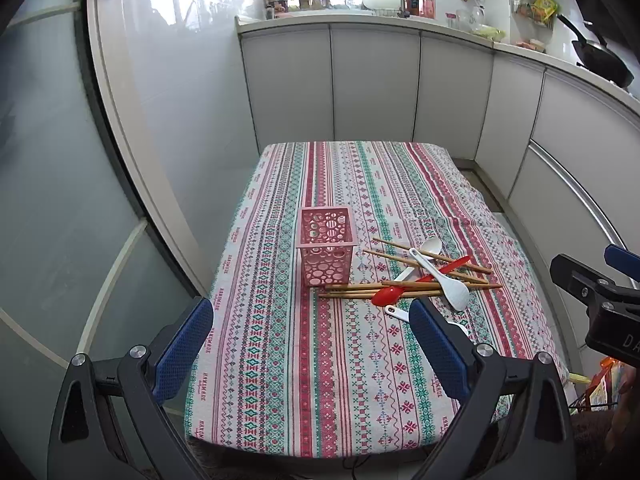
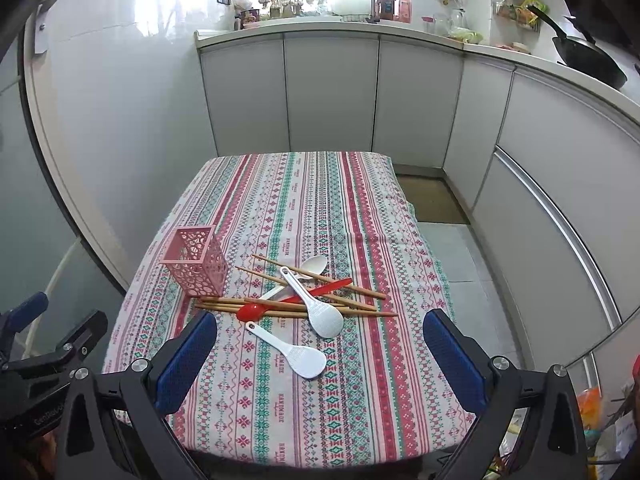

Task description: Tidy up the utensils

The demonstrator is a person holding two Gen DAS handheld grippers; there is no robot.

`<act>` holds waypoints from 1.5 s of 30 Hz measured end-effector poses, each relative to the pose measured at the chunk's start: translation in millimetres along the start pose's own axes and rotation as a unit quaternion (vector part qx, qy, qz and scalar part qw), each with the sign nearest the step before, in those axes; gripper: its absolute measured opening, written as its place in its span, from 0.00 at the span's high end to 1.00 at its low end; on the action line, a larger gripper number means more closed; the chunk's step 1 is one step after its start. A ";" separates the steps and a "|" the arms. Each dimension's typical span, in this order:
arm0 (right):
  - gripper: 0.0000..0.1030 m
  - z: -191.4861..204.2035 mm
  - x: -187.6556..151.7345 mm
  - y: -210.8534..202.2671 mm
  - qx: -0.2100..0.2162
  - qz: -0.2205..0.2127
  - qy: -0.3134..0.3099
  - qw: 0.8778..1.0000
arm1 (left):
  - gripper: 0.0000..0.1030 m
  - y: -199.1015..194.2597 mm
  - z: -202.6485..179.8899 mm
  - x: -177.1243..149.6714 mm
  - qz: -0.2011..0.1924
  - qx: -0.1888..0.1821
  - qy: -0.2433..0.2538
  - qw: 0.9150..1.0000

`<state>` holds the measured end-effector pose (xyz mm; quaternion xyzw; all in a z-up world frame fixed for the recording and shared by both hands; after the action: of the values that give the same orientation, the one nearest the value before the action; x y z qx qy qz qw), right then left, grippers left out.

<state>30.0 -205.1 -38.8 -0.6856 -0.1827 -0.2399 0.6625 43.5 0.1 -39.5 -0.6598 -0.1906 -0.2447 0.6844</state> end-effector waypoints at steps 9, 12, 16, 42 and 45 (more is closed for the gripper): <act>0.00 2.1 0.0 1.7 0.004 0.002 -0.002 1.000 | 0.03 0.1 -0.5 0.0 0.000 0.000 0.000 1.000; 0.00 2.5 -0.3 1.4 0.004 0.002 -0.001 1.000 | 0.03 0.2 -0.5 0.0 0.000 0.001 0.001 1.000; 0.00 1.3 0.5 0.9 0.005 0.002 0.000 1.000 | 0.03 1.0 -0.8 -0.2 0.000 0.001 0.002 1.000; 0.00 -7.2 5.8 17.2 -0.023 0.027 -0.011 0.999 | 0.03 23.4 -9.3 5.3 0.027 -0.010 0.017 0.999; 0.00 -10.5 8.7 18.7 -0.035 0.030 -0.017 0.999 | 0.03 30.0 -14.9 12.2 0.032 -0.012 0.026 0.999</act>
<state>46.8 -217.2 -49.1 -0.7177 -0.1644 -0.2149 0.6416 70.0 -15.4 -57.5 -0.6669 -0.1484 -0.2426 0.6887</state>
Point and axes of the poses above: each gripper's, at about its wrist camera, not at the fingertips, and y roughly the way its jaws point, z to its left, x to its top, the point moved 6 cm from there along y, roughly the way its jaws point, and after that the axes turned 11 degrees about z, right-handed, at the moved point
